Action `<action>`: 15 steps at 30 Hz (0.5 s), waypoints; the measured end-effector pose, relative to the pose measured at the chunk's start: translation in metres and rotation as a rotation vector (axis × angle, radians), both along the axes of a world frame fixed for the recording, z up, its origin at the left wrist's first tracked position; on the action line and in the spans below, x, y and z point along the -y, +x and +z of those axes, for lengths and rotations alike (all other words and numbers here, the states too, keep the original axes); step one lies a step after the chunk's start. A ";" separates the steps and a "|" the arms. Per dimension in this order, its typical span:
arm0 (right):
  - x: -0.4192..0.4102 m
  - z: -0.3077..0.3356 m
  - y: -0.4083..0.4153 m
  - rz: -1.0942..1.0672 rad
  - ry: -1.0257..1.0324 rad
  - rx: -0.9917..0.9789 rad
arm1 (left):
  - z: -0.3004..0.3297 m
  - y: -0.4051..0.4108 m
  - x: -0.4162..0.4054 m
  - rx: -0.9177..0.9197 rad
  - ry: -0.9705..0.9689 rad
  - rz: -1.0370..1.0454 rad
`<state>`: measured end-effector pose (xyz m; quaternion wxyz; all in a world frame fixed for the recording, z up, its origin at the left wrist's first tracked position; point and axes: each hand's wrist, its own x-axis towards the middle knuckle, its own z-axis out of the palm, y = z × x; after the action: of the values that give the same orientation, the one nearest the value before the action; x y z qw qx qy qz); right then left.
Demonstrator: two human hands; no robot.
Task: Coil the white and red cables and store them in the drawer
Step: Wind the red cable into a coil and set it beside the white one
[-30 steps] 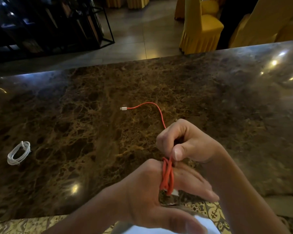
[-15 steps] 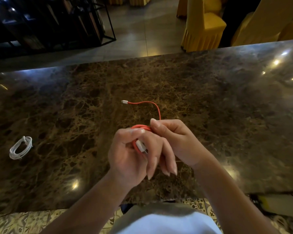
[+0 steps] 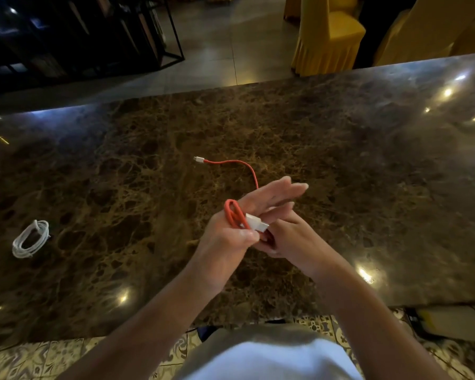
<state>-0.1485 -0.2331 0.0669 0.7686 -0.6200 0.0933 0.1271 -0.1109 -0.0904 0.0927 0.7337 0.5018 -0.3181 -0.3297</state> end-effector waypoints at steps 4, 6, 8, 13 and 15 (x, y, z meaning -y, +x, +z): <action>0.007 0.000 -0.004 0.052 -0.096 -0.096 | -0.007 0.001 -0.004 0.676 0.439 0.055; 0.010 0.002 -0.004 0.053 -0.130 -0.121 | -0.012 0.000 -0.002 0.818 0.498 0.057; 0.009 0.004 -0.002 0.092 -0.131 -0.137 | -0.016 0.003 0.001 0.859 0.516 0.083; 0.010 0.005 -0.005 0.169 -0.076 -0.120 | -0.016 0.005 0.000 0.812 0.484 0.091; 0.009 0.006 -0.010 0.231 -0.045 -0.084 | -0.008 0.007 -0.002 0.498 0.361 0.056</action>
<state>-0.1586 -0.2425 0.0725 0.7300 -0.6380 0.0563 0.2385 -0.1042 -0.0887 0.0848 0.5409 0.6980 -0.4104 -0.2275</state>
